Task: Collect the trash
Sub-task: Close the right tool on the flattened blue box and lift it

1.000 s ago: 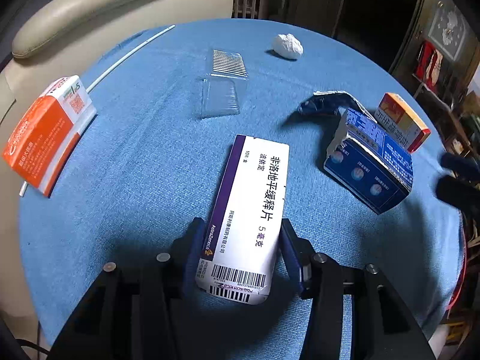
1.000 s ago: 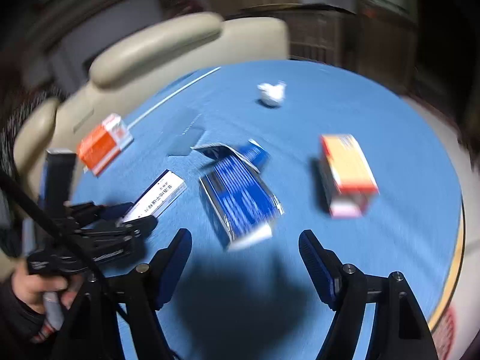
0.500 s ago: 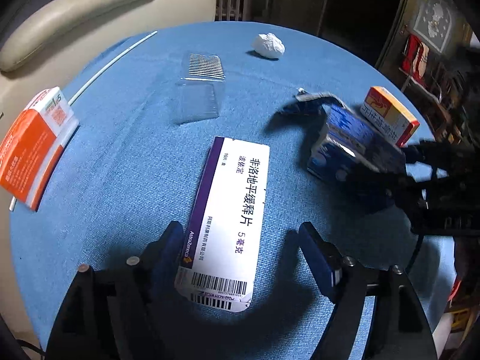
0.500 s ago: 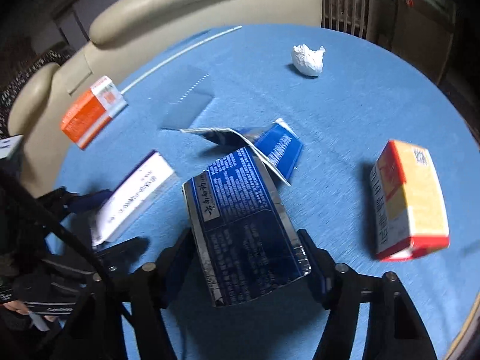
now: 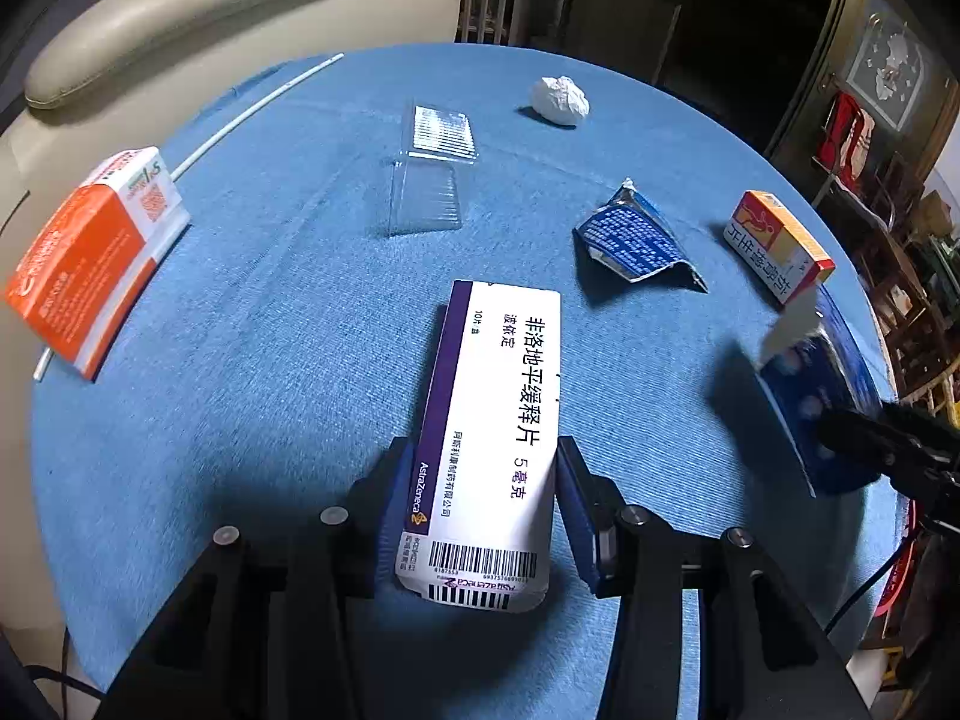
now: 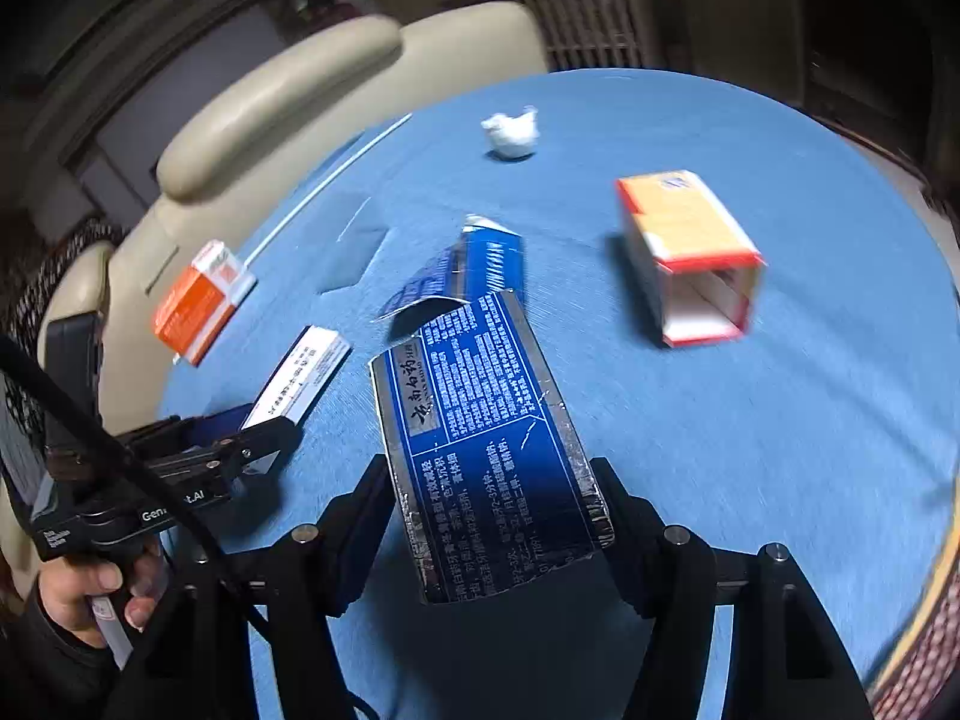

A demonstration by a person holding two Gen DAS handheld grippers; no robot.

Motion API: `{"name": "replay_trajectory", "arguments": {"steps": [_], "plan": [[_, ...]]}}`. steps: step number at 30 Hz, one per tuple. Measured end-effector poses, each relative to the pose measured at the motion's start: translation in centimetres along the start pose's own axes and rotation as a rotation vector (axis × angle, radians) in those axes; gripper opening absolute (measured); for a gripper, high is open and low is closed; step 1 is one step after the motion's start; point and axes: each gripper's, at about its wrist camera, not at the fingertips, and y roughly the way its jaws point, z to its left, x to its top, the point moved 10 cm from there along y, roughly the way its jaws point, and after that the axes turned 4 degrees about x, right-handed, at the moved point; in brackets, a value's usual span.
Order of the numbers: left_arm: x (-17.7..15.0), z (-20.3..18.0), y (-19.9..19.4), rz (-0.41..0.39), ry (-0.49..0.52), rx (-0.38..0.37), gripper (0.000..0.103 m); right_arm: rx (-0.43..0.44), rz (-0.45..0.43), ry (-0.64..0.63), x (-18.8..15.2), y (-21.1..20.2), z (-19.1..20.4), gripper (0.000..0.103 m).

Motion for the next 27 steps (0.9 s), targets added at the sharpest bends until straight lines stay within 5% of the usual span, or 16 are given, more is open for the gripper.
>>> {"name": "replay_trajectory", "arguments": {"steps": [27], "plan": [[-1.4,-4.5,-4.2,-0.041,0.110,0.039,0.048,0.039,-0.189,0.128,-3.6,-8.8,-0.4,0.067]]}}
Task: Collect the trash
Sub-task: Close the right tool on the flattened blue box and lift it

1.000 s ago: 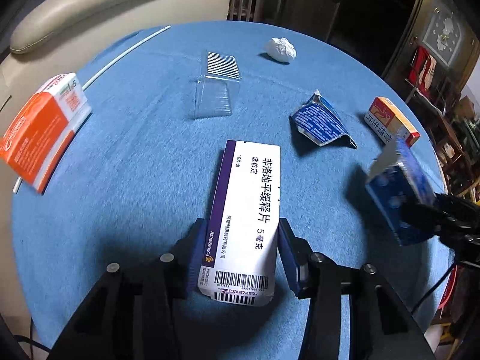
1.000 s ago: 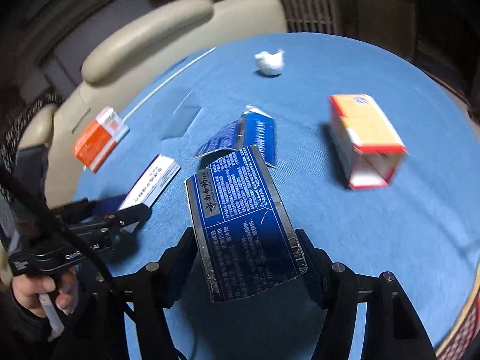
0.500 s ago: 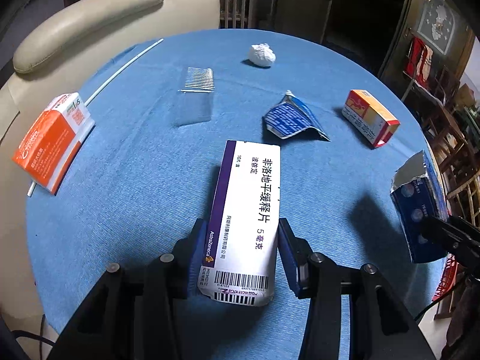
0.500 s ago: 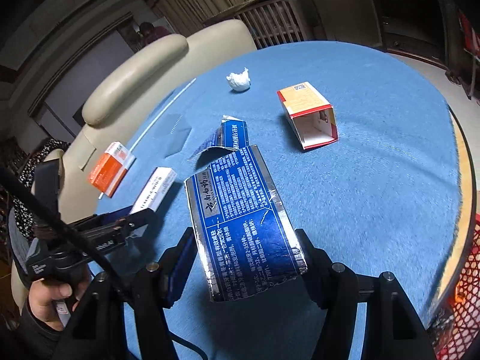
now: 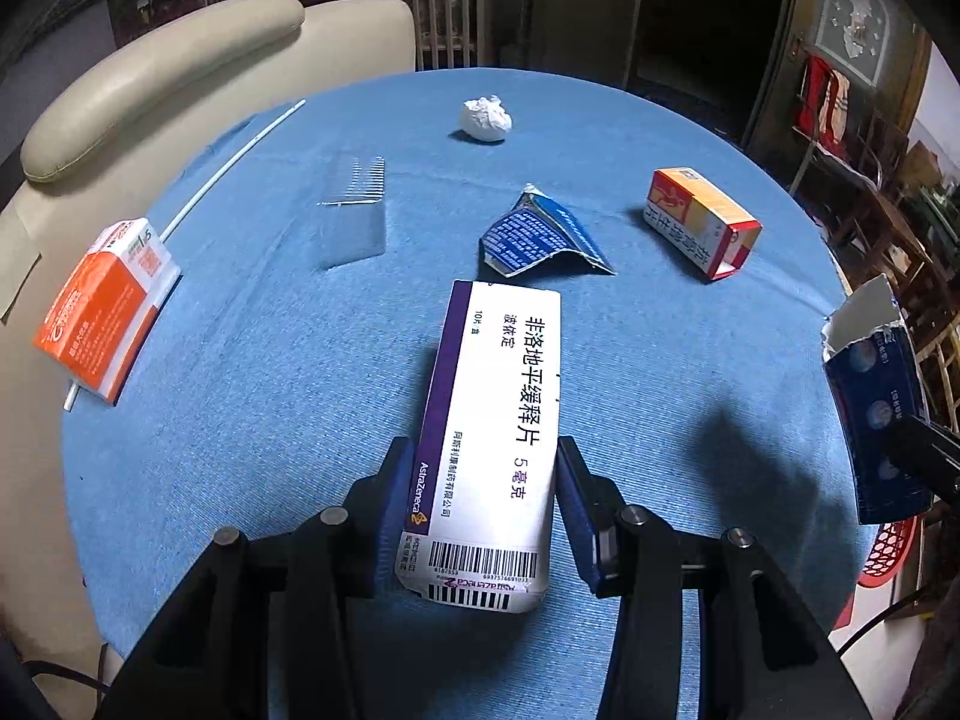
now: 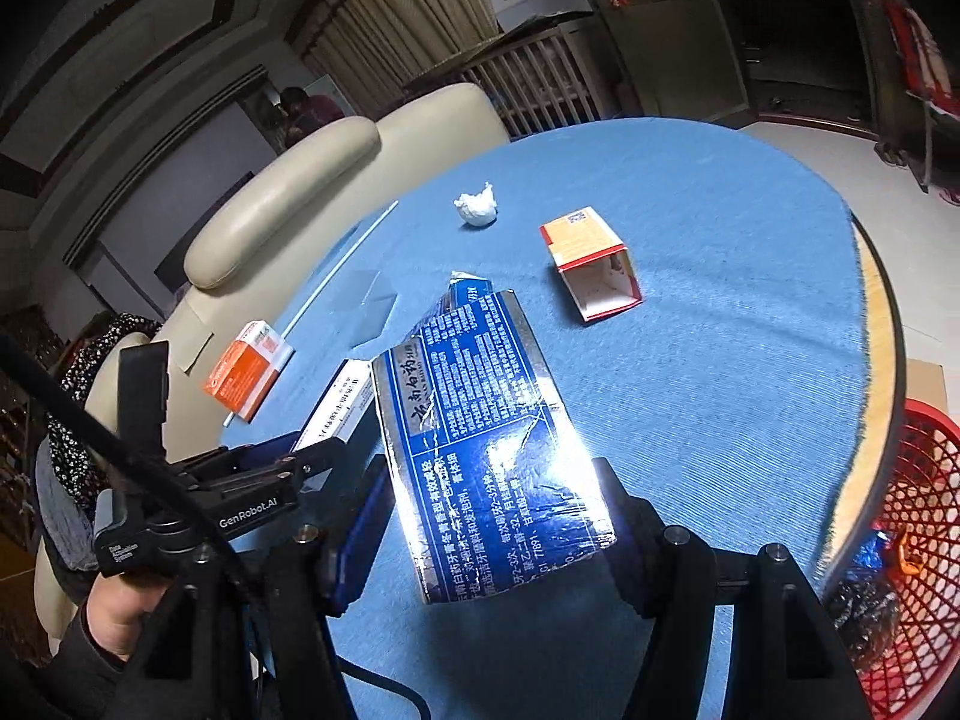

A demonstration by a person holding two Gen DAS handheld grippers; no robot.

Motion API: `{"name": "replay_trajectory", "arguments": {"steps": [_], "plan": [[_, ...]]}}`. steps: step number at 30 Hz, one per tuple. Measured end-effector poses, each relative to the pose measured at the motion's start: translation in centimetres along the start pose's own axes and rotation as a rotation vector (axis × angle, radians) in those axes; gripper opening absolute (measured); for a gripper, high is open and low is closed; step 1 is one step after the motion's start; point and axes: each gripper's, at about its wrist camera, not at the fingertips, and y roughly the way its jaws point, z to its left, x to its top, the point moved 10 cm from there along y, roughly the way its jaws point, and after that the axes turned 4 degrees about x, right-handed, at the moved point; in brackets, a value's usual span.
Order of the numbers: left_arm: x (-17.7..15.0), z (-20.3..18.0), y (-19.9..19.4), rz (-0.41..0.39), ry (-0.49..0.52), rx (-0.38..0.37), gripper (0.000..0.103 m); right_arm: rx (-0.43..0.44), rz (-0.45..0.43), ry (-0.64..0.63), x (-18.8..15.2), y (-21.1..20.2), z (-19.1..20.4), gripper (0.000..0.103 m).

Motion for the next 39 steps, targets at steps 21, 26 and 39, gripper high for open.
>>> {"name": "replay_trajectory", "arguments": {"steps": [21,26,39], "plan": [[-0.2,0.1,0.1,-0.001,-0.004,-0.013,0.048,-0.034,-0.019,-0.001,-0.3,-1.8,-0.1,0.067],[-0.2,0.2,0.2,0.000,-0.009,-0.019,0.048,-0.039,-0.021,-0.009,-0.2,-1.9,0.2,0.067],[-0.2,0.5,0.4,0.003,-0.013,-0.019,0.048,-0.040,-0.027,-0.006,0.1,-2.1,0.4,0.067]]}}
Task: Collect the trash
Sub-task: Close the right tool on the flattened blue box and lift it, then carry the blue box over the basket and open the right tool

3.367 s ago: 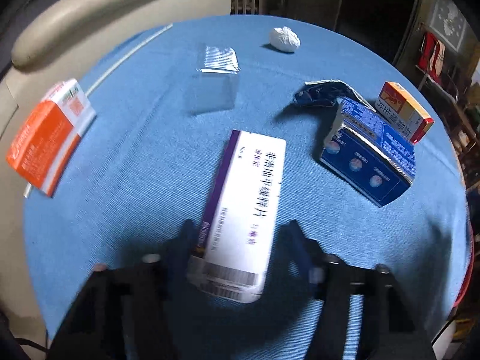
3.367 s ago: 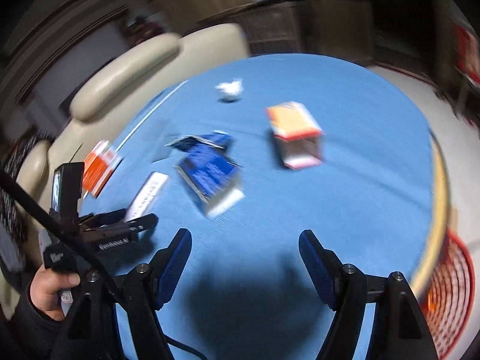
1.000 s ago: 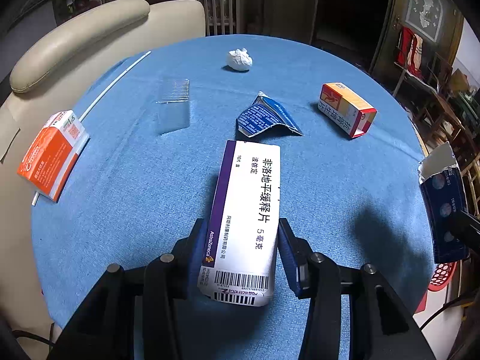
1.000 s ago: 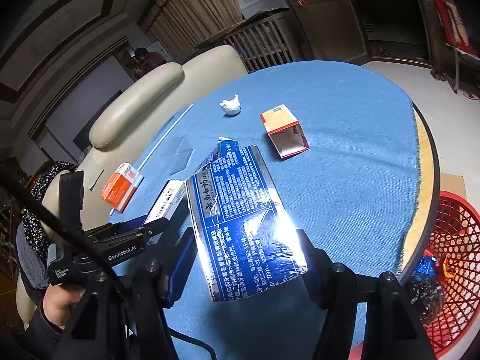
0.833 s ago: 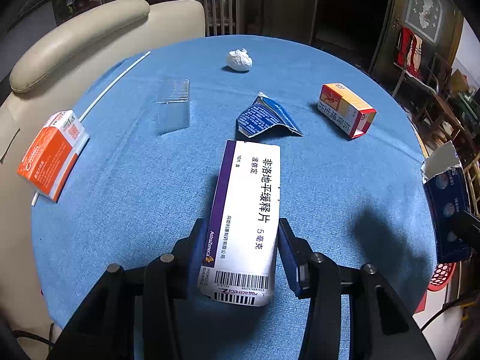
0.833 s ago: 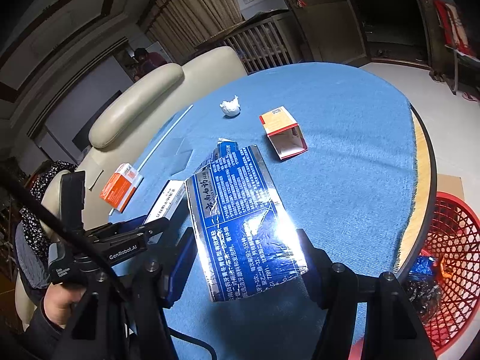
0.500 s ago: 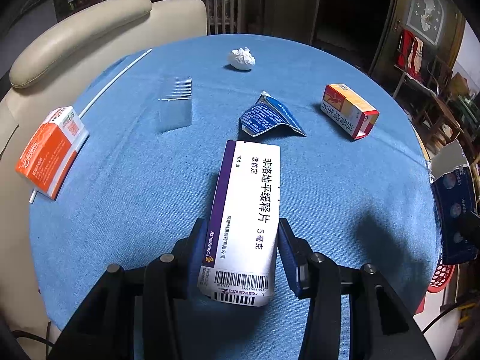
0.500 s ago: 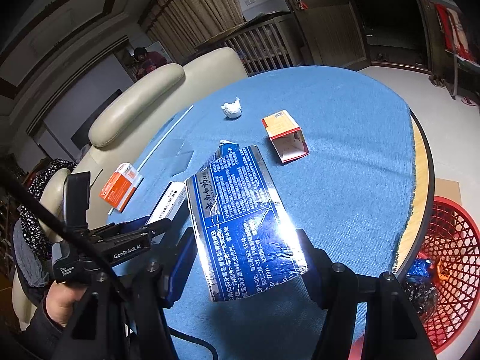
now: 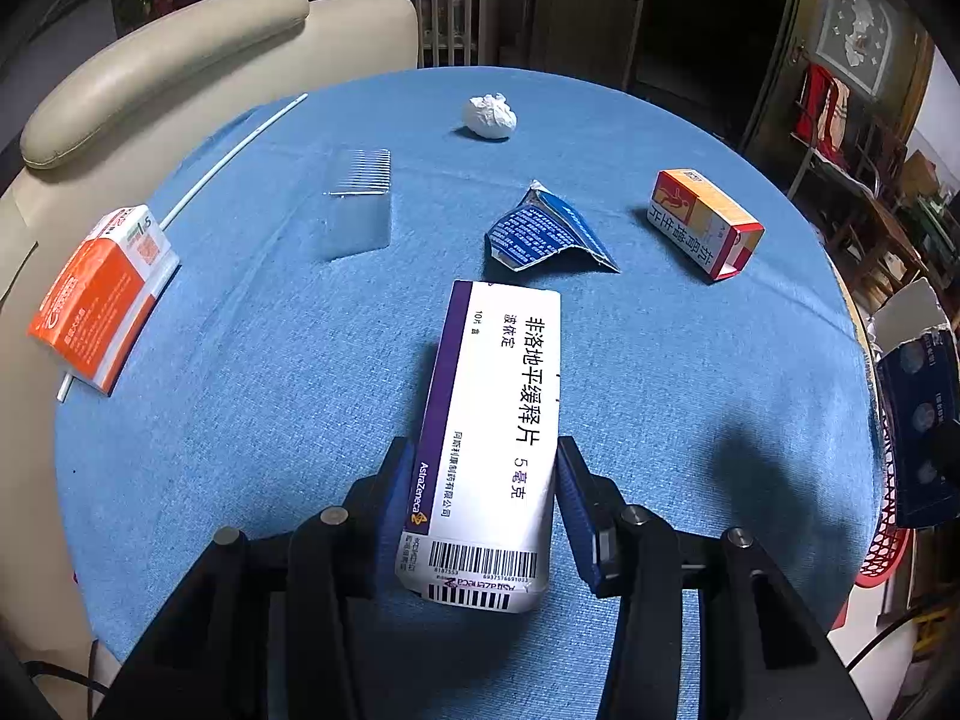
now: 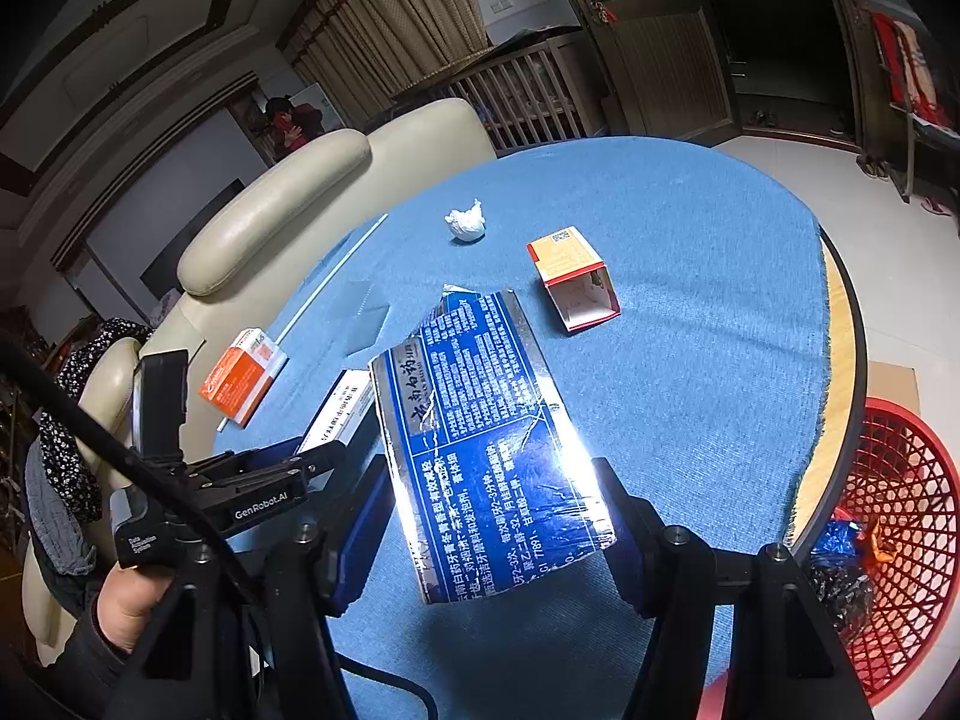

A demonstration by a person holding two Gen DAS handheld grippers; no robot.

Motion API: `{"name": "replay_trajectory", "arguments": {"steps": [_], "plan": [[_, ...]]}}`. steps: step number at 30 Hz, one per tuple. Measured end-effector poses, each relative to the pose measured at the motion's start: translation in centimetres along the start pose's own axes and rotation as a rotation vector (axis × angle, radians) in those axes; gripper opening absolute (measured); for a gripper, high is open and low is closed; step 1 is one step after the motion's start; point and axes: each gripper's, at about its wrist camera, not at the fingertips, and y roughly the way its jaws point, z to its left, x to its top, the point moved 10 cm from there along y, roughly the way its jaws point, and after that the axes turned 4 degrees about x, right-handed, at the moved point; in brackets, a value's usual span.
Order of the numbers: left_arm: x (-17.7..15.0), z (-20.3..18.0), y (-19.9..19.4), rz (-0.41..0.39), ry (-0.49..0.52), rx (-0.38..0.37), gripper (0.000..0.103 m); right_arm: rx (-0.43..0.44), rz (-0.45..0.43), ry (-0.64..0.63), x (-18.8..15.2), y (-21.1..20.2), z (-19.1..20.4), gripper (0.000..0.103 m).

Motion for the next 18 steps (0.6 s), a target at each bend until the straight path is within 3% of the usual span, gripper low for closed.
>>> {"name": "replay_trajectory", "arguments": {"steps": [18], "plan": [[-0.2,-0.7,-0.3,0.002,0.020,0.010,0.048,-0.018,-0.042,0.047,0.0,-1.9,-1.9,0.067]]}}
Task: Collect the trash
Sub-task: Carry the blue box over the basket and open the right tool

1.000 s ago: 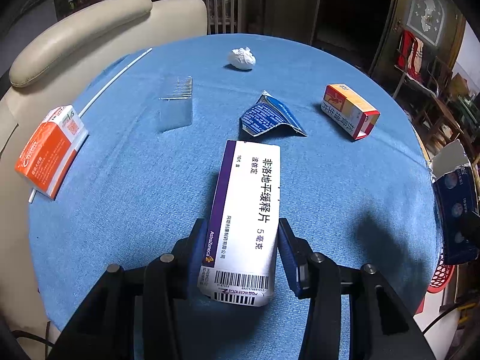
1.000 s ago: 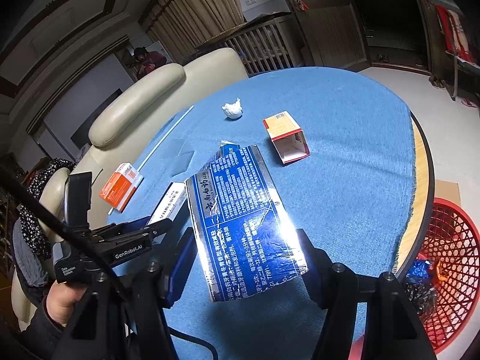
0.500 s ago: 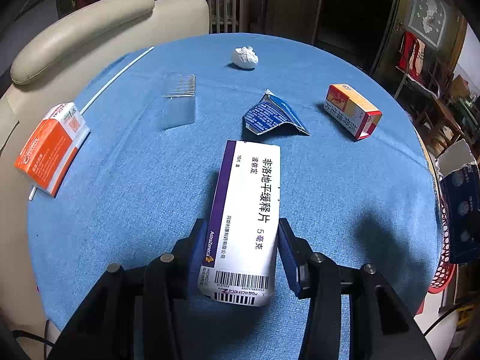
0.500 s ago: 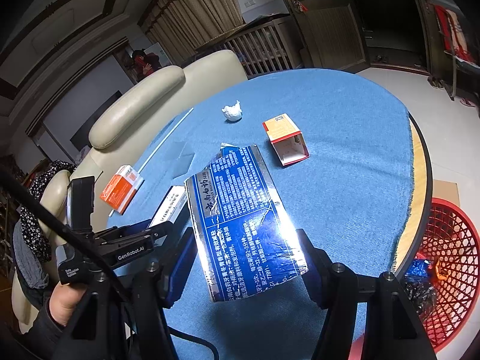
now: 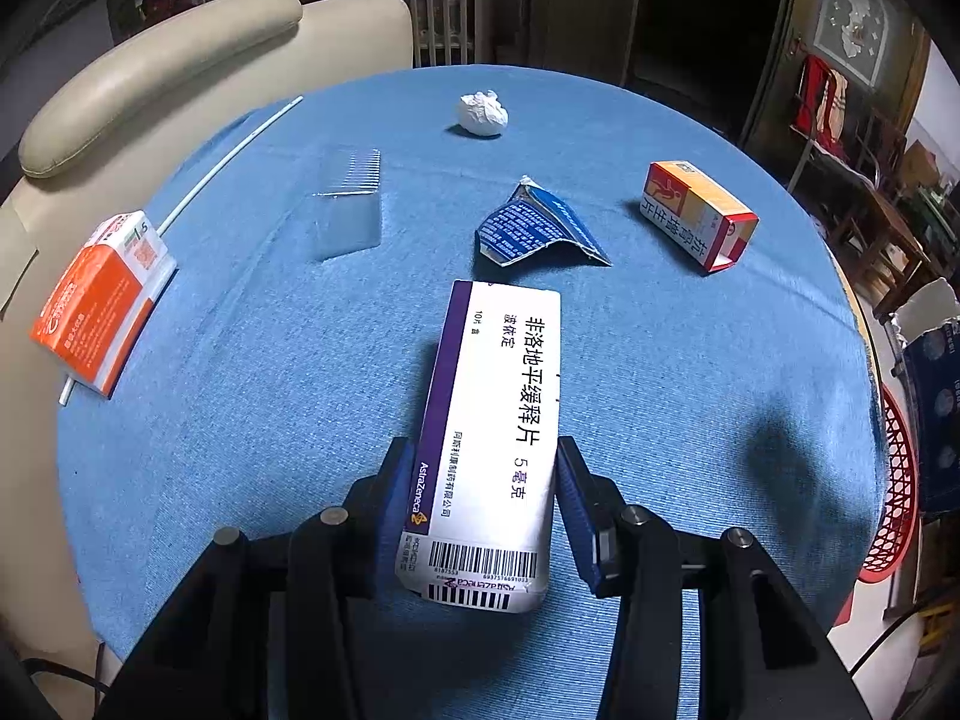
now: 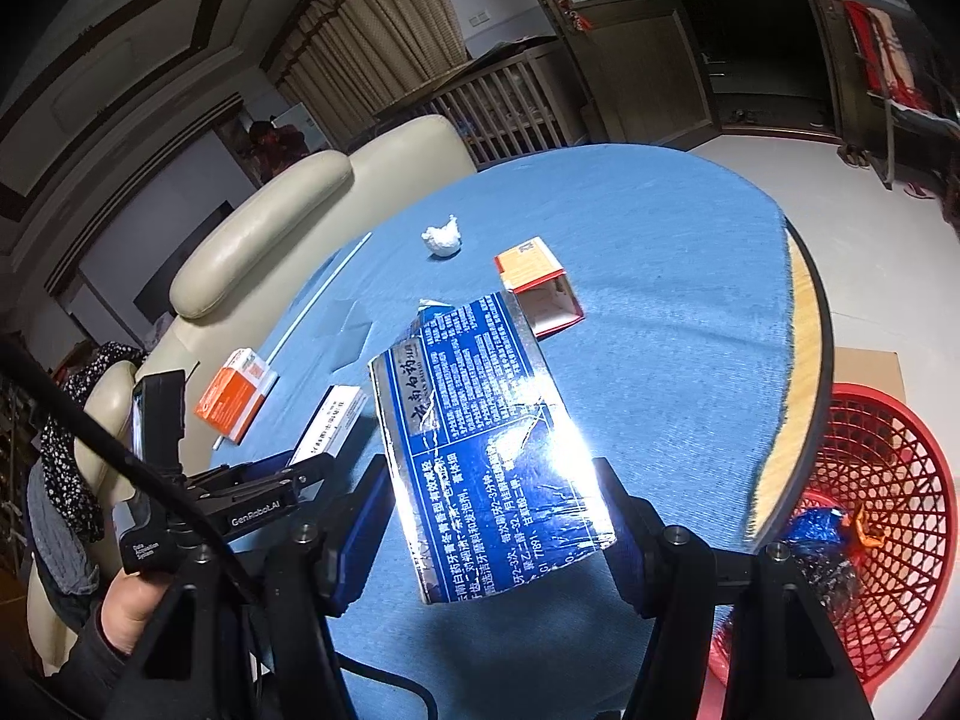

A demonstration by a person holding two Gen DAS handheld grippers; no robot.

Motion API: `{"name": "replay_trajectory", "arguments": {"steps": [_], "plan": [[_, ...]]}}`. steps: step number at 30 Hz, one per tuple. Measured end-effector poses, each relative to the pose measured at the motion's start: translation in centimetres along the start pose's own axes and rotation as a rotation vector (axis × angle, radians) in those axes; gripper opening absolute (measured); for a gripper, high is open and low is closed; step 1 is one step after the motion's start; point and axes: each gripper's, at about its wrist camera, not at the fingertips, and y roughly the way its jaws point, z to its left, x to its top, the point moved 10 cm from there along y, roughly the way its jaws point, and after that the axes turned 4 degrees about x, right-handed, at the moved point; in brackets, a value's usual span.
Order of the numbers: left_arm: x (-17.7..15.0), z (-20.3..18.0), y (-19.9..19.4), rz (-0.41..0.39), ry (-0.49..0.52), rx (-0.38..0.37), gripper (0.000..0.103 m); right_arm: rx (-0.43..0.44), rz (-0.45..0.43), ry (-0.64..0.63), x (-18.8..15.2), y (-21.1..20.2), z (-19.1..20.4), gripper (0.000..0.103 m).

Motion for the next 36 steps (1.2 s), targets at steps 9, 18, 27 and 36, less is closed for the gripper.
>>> {"name": "replay_trajectory", "arguments": {"steps": [9,18,27,36], "plan": [[0.4,-2.0,-0.6,-0.008,0.041,-0.011,0.048,-0.030,-0.040,0.053,-0.2,-2.0,-2.7,0.067],[1.3,-7.2,-2.1,-0.033,0.132,-0.061,0.048,-0.121,-0.116,0.162,-0.8,-6.4,-8.5,0.067],[1.4,-15.1,-3.8,-0.056,0.272,-0.135,0.048,-0.224,-0.190,0.311,-2.2,-11.1,-16.1,0.067],[0.7,-21.6,-4.9,-0.064,0.389,-0.189,0.048,-0.280,-0.214,0.429,-4.8,-13.5,-21.4,0.067]]}}
